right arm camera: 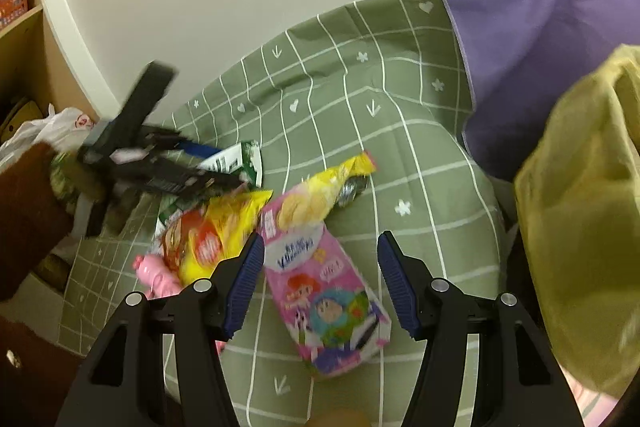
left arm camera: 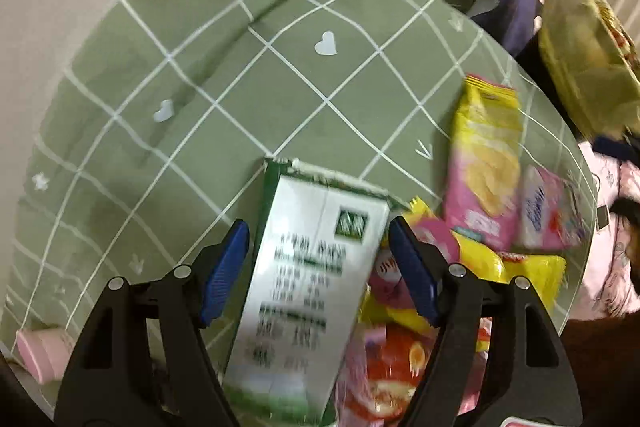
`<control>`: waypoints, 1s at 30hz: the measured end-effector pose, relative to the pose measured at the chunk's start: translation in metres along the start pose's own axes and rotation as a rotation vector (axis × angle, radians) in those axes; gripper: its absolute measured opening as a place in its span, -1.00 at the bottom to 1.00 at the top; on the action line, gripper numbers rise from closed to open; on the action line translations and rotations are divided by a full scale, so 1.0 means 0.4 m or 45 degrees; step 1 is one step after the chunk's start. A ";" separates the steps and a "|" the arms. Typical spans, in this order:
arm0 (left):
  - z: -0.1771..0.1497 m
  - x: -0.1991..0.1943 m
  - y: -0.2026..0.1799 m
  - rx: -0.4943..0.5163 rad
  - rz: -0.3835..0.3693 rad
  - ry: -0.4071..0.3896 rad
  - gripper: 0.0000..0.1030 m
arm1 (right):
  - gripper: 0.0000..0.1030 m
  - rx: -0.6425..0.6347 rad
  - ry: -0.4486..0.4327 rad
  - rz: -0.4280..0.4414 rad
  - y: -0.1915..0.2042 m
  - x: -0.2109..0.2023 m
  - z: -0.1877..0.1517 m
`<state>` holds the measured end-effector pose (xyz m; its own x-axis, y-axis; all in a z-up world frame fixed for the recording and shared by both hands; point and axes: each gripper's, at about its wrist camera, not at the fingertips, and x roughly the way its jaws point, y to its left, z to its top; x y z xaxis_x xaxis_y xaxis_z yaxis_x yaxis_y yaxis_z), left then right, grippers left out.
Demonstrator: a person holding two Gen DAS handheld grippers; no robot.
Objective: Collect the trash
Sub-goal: 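Grasp the green milk carton with the left tool, then grasp the pink tissue pack with the right tool while the left tool holds the carton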
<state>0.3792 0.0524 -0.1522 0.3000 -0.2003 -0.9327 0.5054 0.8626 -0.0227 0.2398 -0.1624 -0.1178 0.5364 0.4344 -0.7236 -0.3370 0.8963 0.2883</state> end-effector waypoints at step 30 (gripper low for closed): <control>-0.286 -0.479 -0.019 -0.640 0.152 -0.795 0.12 | 0.08 -0.210 0.170 -0.029 0.020 -0.026 -0.077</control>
<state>0.2255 0.1375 -0.0144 0.8004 -0.1878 -0.5693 0.0620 0.9705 -0.2329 0.2076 -0.1625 -0.1271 0.4416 0.3883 -0.8089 -0.4536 0.8744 0.1721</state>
